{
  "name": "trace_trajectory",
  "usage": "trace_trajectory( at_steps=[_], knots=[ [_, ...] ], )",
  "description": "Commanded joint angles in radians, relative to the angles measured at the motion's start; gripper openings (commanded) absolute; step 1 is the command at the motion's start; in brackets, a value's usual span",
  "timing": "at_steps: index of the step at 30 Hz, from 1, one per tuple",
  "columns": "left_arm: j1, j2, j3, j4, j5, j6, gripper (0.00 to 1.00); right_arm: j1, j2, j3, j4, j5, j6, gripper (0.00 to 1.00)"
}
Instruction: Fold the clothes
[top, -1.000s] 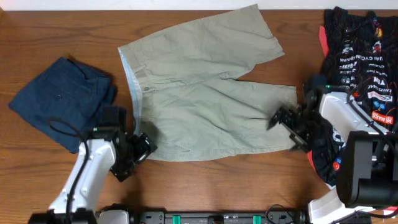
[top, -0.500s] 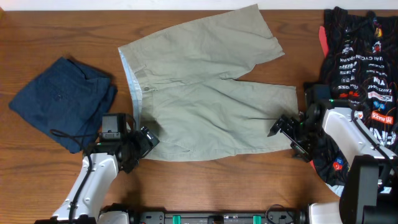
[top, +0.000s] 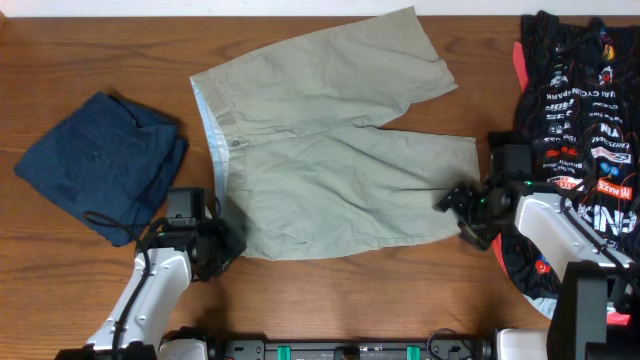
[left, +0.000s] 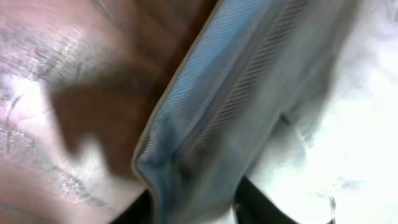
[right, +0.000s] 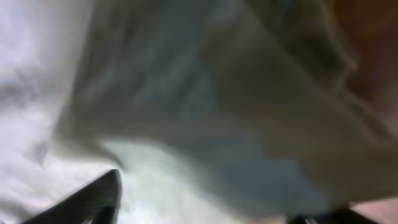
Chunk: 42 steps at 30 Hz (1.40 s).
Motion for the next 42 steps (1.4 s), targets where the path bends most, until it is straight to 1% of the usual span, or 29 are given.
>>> trace_trajectory(
  at_steps=[1,2,4,5,7,10,12,16,19,24,30,32,34,36,39,42],
  knots=[
    [0.001,0.016,-0.021,-0.026,-0.005,0.000,0.21,0.007,0.040,-0.039,0.019,0.059,0.000,0.55],
    [0.001,0.016,-0.021,-0.033,-0.004,0.000,0.14,0.007,0.040,-0.039,0.018,0.060,0.000,0.41],
    [0.001,0.016,-0.021,-0.048,-0.004,0.001,0.10,0.007,0.040,-0.039,0.014,0.059,-0.006,0.10],
    [0.001,0.016,-0.021,-0.058,0.000,0.001,0.06,0.007,0.040,-0.039,0.013,0.059,-0.008,0.01],
    [0.001,0.016,-0.019,-0.075,0.021,0.009,0.06,0.007,0.040,-0.039,0.002,0.058,-0.021,0.01],
    [0.001,0.007,-0.007,-0.100,0.100,0.069,0.06,0.005,0.037,-0.035,0.002,0.027,-0.117,0.01],
    [0.001,-0.008,0.013,-0.154,0.137,0.097,0.06,-0.002,0.028,-0.027,-0.008,0.024,-0.150,0.01],
    [0.001,-0.080,0.055,-0.312,0.143,0.161,0.06,-0.031,-0.030,0.006,-0.060,0.025,-0.199,0.01],
    [0.001,-0.172,0.074,-0.415,0.143,0.189,0.06,-0.058,-0.115,0.040,-0.121,0.035,-0.249,0.01],
    [0.001,-0.396,0.107,-0.565,0.143,0.196,0.06,-0.092,-0.292,0.089,-0.232,0.120,-0.267,0.01],
    [0.001,-0.653,0.166,-0.702,0.143,0.196,0.06,-0.115,-0.474,0.143,-0.290,0.169,-0.326,0.01],
    [0.001,-0.718,0.188,-0.704,0.142,0.195,0.06,-0.114,-0.508,0.174,-0.283,0.173,-0.367,0.01],
    [0.001,-0.758,0.201,-0.671,0.133,0.191,0.06,-0.113,-0.513,0.212,-0.279,0.172,-0.402,0.01],
    [0.001,-0.774,0.203,-0.605,0.112,0.174,0.06,-0.105,-0.497,0.253,-0.263,0.172,-0.431,0.01],
    [0.001,-0.761,0.203,-0.496,0.061,0.139,0.06,-0.085,-0.454,0.302,-0.232,0.171,-0.436,0.01],
    [0.001,-0.731,0.203,-0.365,-0.012,0.091,0.06,-0.052,-0.377,0.367,-0.197,0.171,-0.437,0.01]
  ],
)
